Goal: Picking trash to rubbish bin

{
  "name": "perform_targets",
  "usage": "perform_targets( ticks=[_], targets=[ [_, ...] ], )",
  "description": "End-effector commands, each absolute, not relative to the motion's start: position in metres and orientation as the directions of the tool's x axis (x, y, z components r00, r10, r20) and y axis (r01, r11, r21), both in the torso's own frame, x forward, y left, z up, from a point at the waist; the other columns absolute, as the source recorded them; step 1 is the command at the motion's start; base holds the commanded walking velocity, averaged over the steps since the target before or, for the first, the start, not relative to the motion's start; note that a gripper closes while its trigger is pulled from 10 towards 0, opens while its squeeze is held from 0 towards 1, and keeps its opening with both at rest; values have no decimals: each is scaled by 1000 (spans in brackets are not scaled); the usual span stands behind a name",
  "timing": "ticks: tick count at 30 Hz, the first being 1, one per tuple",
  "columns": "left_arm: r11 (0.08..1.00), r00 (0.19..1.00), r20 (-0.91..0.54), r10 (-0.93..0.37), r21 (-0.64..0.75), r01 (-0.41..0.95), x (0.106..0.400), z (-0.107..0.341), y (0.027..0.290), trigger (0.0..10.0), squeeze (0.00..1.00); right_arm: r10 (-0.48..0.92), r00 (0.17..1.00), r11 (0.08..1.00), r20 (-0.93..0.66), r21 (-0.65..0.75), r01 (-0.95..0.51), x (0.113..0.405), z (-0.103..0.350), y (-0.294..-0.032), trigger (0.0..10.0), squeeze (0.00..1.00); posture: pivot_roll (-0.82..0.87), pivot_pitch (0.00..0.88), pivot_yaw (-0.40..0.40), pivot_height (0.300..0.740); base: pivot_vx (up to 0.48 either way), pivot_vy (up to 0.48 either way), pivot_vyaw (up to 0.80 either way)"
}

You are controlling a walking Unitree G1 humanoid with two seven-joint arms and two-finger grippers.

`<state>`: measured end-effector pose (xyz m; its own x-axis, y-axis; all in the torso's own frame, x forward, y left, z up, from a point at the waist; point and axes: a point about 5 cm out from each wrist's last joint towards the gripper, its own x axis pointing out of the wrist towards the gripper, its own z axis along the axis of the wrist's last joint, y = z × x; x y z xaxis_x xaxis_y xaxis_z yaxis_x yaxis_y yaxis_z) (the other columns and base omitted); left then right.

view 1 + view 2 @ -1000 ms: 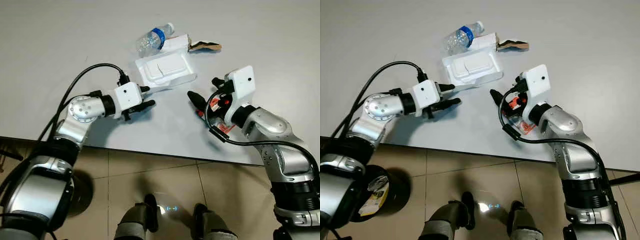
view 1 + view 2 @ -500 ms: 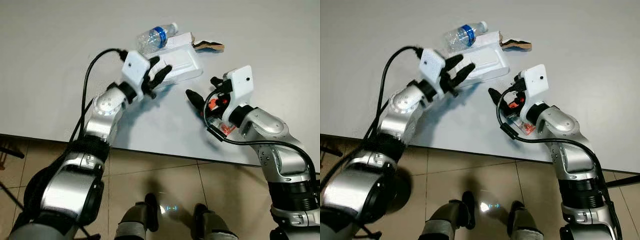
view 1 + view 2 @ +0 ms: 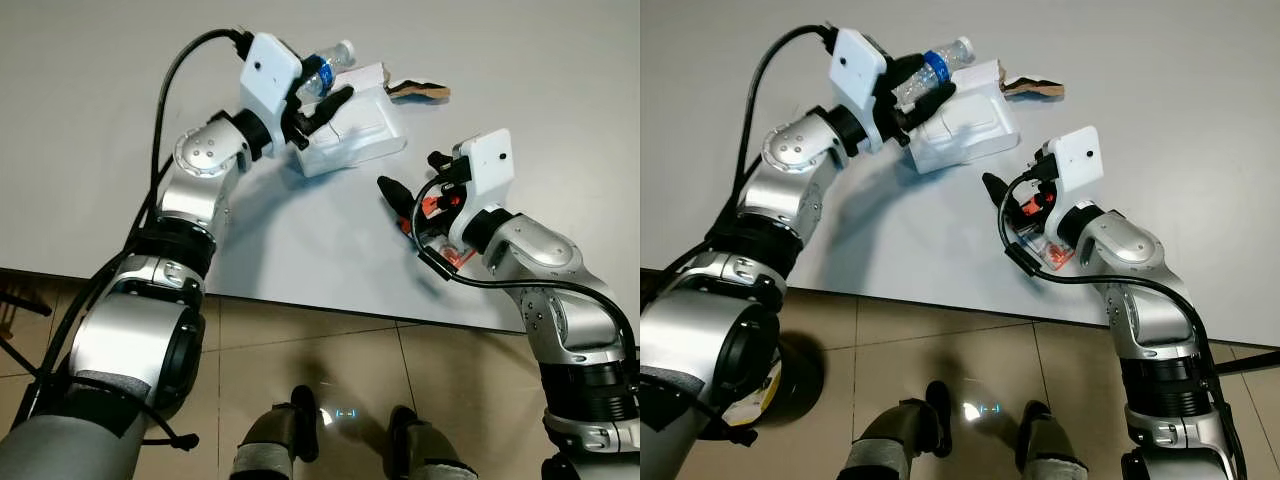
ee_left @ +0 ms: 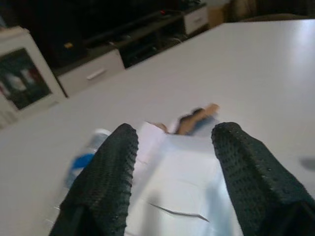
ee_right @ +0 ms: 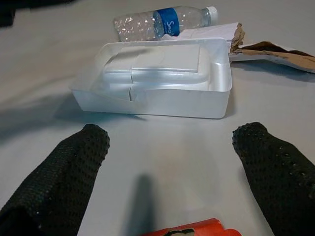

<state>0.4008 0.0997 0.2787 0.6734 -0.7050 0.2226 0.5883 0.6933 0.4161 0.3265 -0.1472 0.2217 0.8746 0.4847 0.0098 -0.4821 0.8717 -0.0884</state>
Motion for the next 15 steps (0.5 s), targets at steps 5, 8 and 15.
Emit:
perform_targets(
  ticks=[5, 8, 15],
  targets=[
    [642, 653, 142, -744, 424, 639, 400, 264, 97, 10000, 1000, 491, 871, 868, 29, -100, -486, 322, 225, -145, 10000, 0, -15, 311, 126, 740, 0, 0, 0],
    [630, 642, 129, -756, 412, 658, 401, 263, 97, 10000, 1000, 492, 870, 868, 28, -100, -487, 322, 225, -145, 10000, 0, -15, 311, 126, 740, 0, 0, 0],
    [588, 605, 109, -789, 421, 691, 399, 263, 94, 10000, 1000, 496, 868, 865, 22, -97, -492, 321, 223, -144, 10000, 0, -17, 315, 124, 740, 0, 0, 0]
  ],
)
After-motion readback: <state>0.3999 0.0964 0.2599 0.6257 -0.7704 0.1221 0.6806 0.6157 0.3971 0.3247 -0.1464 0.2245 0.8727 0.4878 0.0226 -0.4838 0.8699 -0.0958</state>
